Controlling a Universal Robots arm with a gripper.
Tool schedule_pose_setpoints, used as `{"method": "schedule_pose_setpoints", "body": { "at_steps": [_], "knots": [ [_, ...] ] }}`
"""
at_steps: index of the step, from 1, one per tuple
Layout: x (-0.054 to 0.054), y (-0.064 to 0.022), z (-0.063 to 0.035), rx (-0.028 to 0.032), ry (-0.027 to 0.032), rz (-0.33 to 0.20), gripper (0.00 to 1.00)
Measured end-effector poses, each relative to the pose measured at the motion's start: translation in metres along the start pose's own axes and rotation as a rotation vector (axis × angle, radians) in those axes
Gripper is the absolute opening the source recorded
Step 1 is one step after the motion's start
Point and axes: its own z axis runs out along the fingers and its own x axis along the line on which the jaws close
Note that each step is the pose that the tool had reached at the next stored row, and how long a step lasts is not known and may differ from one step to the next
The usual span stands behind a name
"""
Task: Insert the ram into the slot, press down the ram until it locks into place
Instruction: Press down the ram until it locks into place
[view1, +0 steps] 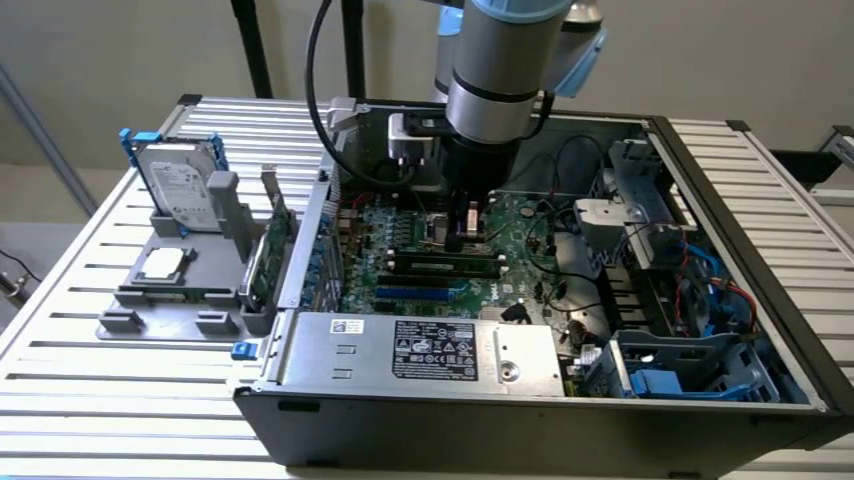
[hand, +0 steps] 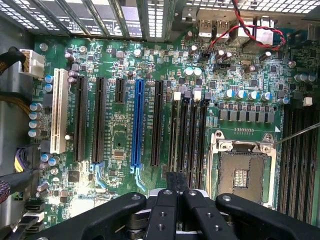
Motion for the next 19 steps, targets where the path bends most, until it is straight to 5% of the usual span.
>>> {"method": "schedule_pose_setpoints", "body": {
  "at_steps": [19],
  "knots": [
    [-0.002, 0.0024, 0.0211, 0.0111, 0.0045, 0.000, 0.11]
  ]
}}
